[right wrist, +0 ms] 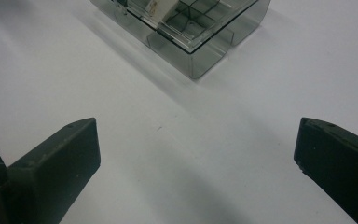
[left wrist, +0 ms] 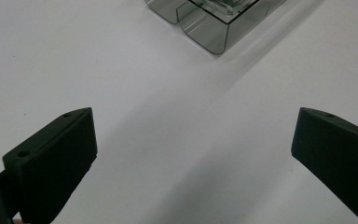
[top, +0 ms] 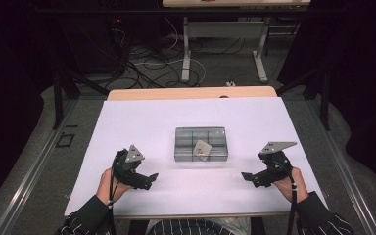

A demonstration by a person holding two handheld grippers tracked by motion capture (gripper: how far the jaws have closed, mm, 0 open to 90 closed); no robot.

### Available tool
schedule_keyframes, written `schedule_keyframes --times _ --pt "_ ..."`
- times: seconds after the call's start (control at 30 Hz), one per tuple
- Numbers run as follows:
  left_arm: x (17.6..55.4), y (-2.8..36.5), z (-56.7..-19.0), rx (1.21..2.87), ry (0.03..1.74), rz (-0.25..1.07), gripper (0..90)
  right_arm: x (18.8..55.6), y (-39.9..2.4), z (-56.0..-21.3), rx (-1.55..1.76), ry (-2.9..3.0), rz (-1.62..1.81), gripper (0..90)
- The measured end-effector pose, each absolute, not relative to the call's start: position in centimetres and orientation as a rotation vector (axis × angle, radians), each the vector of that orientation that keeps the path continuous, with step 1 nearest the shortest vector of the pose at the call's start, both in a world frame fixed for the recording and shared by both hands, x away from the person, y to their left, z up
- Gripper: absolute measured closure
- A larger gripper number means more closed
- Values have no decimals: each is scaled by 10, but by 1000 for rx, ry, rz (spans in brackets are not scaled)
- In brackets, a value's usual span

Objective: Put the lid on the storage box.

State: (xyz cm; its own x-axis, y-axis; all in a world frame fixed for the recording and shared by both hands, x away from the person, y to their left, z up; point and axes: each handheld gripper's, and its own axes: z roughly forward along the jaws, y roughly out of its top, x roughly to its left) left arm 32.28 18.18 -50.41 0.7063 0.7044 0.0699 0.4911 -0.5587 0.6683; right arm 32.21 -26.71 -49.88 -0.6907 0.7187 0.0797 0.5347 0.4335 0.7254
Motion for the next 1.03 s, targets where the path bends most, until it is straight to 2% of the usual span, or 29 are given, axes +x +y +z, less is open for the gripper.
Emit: schedule_keyframes --times 1.03 --pt "303 204 -513 2262 934 452 0 289 -293 -513 1159 2386 1115 0"
